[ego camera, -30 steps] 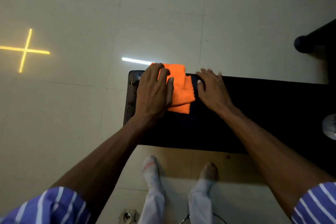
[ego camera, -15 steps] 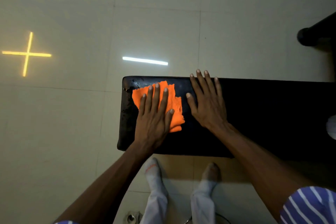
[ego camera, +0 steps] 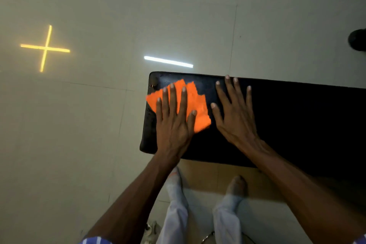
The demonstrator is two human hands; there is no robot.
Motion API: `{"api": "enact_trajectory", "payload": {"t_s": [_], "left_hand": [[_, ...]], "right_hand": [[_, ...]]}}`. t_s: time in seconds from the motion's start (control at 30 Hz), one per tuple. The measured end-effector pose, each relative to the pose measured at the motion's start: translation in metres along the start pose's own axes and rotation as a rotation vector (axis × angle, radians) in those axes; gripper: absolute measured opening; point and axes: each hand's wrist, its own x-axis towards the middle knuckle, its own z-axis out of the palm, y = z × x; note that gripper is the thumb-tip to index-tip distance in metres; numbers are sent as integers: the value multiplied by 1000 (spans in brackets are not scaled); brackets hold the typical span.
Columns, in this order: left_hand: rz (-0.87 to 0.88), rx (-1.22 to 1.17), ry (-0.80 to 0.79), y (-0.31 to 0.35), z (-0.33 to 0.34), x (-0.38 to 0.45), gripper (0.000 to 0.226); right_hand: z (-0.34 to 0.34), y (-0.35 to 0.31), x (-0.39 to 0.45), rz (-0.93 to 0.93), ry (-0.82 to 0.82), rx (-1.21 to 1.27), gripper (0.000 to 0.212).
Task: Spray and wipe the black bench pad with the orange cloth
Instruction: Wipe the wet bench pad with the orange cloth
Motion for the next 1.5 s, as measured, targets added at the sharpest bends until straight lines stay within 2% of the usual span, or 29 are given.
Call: {"api": "enact_trajectory", "payload": {"t_s": [0.1, 0.33, 0.57, 0.8, 1.03, 1.13, 1.3, 1.4, 1.5], "left_hand": [[10, -1, -22, -5, 2, -12, 68], [17, -21, -40, -22, -4, 74, 62], [-42, -11, -49, 4, -6, 20, 67], [-83, -19, -66, -20, -9, 69, 66], [-138, -45, -26, -1, -5, -39, 63], [-142, -60, 5, 0, -2, 4, 61], [-120, -128, -47, -32, -12, 66, 60], [-147, -217, -27, -36, -17, 28, 59], [-176, -203, -62, -29, -18, -42, 59]], "right_hand": [[5, -1, -4, 17, 27, -50, 66], [22, 5, -5, -9, 123, -108, 65], [16, 1, -5, 16, 116, -96, 65], [19, 3, -6, 4, 117, -103, 65], [21, 2, -5, 20, 148, -109, 65], [23, 2, -4, 14, 163, -120, 65], [25, 3, -5, 1, 180, -119, 64], [22, 2, -5, 4, 175, -105, 64], [20, 0, -4, 16, 165, -107, 64]]}}
